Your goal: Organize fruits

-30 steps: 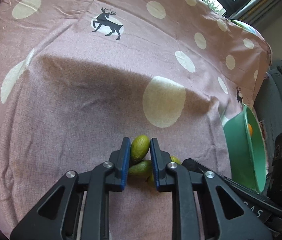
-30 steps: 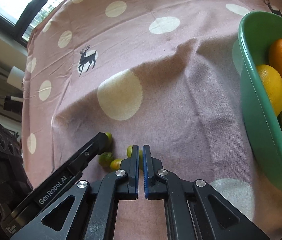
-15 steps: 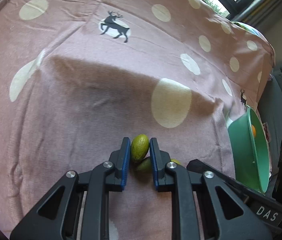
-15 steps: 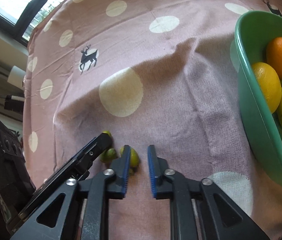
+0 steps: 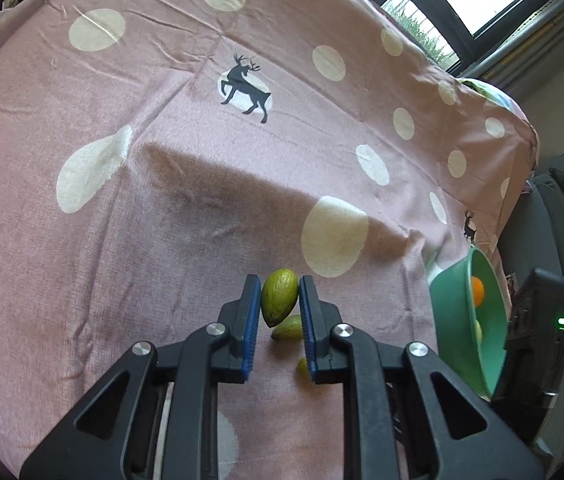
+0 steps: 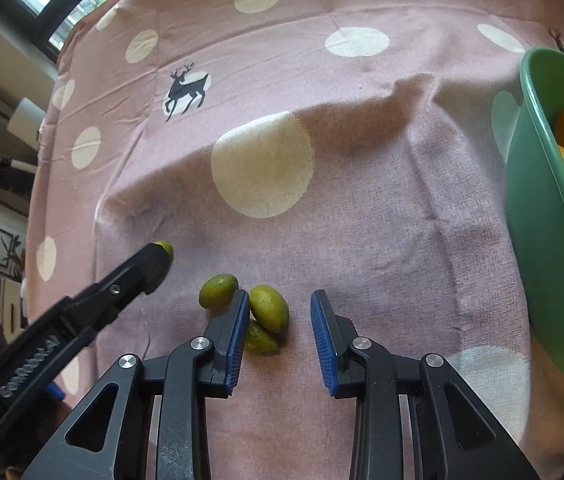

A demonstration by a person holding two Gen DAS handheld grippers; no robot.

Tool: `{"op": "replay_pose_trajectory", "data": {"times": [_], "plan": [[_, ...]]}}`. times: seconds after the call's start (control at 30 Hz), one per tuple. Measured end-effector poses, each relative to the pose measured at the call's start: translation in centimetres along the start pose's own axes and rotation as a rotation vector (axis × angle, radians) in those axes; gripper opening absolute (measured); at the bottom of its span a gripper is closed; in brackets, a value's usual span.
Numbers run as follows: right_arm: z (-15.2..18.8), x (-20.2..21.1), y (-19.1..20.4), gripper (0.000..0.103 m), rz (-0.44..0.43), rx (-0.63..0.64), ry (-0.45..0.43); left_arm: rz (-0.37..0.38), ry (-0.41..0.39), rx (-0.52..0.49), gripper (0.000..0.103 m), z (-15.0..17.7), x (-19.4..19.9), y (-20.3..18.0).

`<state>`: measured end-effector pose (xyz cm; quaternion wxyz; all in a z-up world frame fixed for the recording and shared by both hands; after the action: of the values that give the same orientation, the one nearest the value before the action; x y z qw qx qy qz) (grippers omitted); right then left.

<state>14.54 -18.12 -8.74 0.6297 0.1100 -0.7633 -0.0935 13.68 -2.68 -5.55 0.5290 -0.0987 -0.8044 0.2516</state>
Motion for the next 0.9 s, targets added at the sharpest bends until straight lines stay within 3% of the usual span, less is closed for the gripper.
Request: {"op": "replay_pose_trajectory", "data": {"times": [0.03, 0.3, 0.47, 0.67, 0.9], "plan": [[0.0, -0.1, 0.0, 0.02, 0.007, -0.001, -0.002, 0.004, -0.004, -0.003, 0.019, 0.0, 0.2, -0.2], [0.1, 1.6, -2.2, 0.02, -0.05, -0.069, -0.037, 0.053, -0.051, -0.079, 0.019, 0.7, 2.5, -3.7], [1.0, 7.5, -5.6, 0.02, -0.114, -0.153, -0.205, 0.085, -0.089, -0.188, 0.019, 2.0, 3.5, -8.1], [3.2, 13.3, -11.3, 0.02, -0.106, -0.292, -0.401, 0.129, -0.085, -0.329, 0.019, 4.2, 2.5, -14.0], [4.6, 15.1, -16.5, 0.02, -0.094, -0.424, -0.468, 0.192, -0.017, -0.434, 0.019, 5.8, -0.8, -19.2]]}}
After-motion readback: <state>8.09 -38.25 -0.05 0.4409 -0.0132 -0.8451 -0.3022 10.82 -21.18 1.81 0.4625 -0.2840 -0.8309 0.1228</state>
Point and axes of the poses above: each gripper's, at about its wrist camera, not at the fingertips, and x roughly against the way its jaws point, y to its left, z to its underside, the point moved 4 cm from there along -x, roughly the way its jaws point, and after that the axes turned 10 degrees about y, right-handed, at the moved point
